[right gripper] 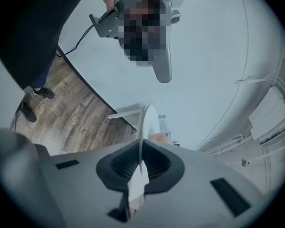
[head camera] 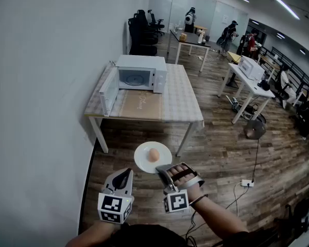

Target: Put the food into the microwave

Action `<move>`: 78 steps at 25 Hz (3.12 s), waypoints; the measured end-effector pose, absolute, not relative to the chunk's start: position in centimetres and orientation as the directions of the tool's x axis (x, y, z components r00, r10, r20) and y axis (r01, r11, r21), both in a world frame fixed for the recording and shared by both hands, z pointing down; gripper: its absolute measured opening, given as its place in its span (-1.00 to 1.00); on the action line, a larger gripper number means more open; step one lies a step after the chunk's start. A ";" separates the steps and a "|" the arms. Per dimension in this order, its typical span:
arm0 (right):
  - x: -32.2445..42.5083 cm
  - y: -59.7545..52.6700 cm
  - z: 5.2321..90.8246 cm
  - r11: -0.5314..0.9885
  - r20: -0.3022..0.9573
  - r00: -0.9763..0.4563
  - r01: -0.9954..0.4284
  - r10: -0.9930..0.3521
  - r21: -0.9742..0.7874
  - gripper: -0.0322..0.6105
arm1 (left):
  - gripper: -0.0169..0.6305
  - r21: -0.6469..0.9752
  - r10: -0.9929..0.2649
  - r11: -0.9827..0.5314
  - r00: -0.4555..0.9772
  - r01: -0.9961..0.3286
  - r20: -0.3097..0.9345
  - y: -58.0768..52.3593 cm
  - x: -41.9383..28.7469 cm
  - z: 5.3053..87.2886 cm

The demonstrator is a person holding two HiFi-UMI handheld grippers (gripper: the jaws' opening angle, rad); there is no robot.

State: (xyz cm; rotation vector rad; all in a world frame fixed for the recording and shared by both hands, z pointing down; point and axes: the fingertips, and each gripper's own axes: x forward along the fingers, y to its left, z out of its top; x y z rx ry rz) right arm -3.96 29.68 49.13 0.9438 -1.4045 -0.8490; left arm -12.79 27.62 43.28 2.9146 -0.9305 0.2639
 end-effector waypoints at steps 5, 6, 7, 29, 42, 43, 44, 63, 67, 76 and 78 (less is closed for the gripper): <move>-4.2 29.7 49.3 0.420 0.422 0.010 -0.073 -0.907 0.905 -0.85 | -0.92 0.017 -0.568 -0.815 0.803 -0.580 0.182 27.7 -12.8 43.4; -4.2 29.7 49.3 0.415 0.416 0.012 -0.070 -0.909 0.907 -0.84 | -0.92 0.017 -0.569 -0.814 0.803 -0.581 0.180 27.7 -12.9 43.4; -4.2 29.7 49.3 0.414 0.415 0.016 -0.069 -0.909 0.908 -0.84 | -0.92 0.017 -0.570 -0.813 0.802 -0.582 0.179 27.7 -13.1 43.4; -9.8 28.3 47.3 0.349 0.353 0.001 -0.131 -0.936 0.928 -0.85 | -0.92 0.047 -0.526 -0.842 0.837 -0.537 0.150 26.4 -17.7 43.7; -11.7 24.4 46.7 0.329 0.332 -0.003 -0.140 -0.943 0.934 -0.85 | -0.92 0.003 -0.572 -0.817 0.812 -0.576 0.118 22.4 -20.4 43.1; -11.5 23.9 46.8 0.332 0.334 -0.005 -0.138 -0.942 0.933 -0.85 | -0.92 -0.001 -0.582 -0.810 0.803 -0.586 0.130 21.9 -20.4 43.2; -11.3 23.4 47.0 0.337 0.339 -0.010 -0.135 -0.941 0.932 -0.85 | -0.92 0.001 -0.587 -0.805 0.798 -0.593 0.138 21.4 -20.3 43.3; -2.2 13.1 47.2 0.361 0.351 -0.090 -0.142 -0.932 0.922 -0.85 | -0.92 0.024 -0.612 -0.780 0.770 -0.625 0.178 12.3 -11.3 43.5; -0.2 11.2 47.6 0.370 0.358 -0.104 -0.139 -0.928 0.919 -0.85 | -0.92 0.030 -0.618 -0.776 0.768 -0.631 0.168 10.4 -9.4 43.3; 3.7 7.8 47.0 0.371 0.354 -0.137 -0.123 -0.925 0.921 -0.85 | -0.92 0.023 -0.644 -0.754 0.746 -0.656 0.169 7.5 -5.5 42.8; 4.6 7.4 47.0 0.371 0.353 -0.147 -0.121 -0.924 0.921 -0.85 | -0.92 0.018 -0.650 -0.749 0.740 -0.662 0.171 7.0 -4.5 42.7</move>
